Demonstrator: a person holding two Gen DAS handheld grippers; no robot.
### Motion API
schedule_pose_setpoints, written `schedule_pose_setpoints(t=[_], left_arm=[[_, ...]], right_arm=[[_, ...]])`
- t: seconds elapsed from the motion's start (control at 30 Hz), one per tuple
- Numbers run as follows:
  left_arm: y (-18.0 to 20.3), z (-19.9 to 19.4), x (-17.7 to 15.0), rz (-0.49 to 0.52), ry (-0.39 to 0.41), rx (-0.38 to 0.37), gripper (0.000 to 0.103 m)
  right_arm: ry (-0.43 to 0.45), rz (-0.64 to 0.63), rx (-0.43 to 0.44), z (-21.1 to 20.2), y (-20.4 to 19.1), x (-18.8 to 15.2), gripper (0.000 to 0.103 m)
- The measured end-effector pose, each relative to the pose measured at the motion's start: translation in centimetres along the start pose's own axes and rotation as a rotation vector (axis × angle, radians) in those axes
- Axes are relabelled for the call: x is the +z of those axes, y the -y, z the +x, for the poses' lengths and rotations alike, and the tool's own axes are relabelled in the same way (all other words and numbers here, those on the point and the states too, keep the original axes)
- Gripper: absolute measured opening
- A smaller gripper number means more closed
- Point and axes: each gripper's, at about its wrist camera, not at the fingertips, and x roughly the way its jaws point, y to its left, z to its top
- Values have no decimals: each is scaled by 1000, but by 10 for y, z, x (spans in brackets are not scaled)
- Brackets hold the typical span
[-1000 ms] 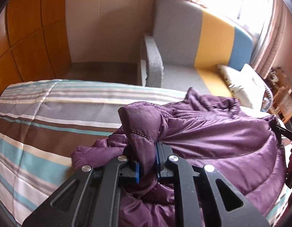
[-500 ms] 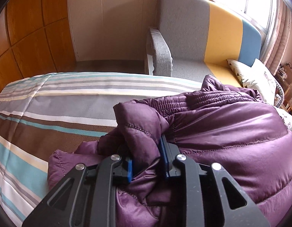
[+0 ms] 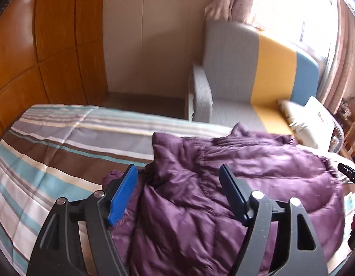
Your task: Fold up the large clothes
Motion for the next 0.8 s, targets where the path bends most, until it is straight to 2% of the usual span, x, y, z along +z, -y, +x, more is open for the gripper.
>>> schedule_pose_setpoints(t=[0.03,0.1,0.2,0.33,0.4,0.47,0.6,0.8], left_arm=[[6,-6,0,14,8,0,71],[22,-11,-1,45,3,-20,57],[57,-8,-4,109,-40,-72,55],[94,7,-5,159,-82,-86,56],[110,21,-6,201,-106,-59,58],[116,36,-8,231,-127,-22,58],[110,61,-19,197,-176,-48,59],[111,69,-33,205,-131,-40,59]], right_arm=[[13,-16,19,-8,-7,-1,65],[21,-53,54,-15,-20,-1,65],[-8,-100,97,-13,-44,-2,58],[-39,-133,101,3,-72,-2,57],[-79,-138,93,15,-82,-4,57],[-113,-138,77,33,-88,-7,57],[-145,-126,54,58,-88,-15,57],[-115,-123,37,69,-89,-24,57]])
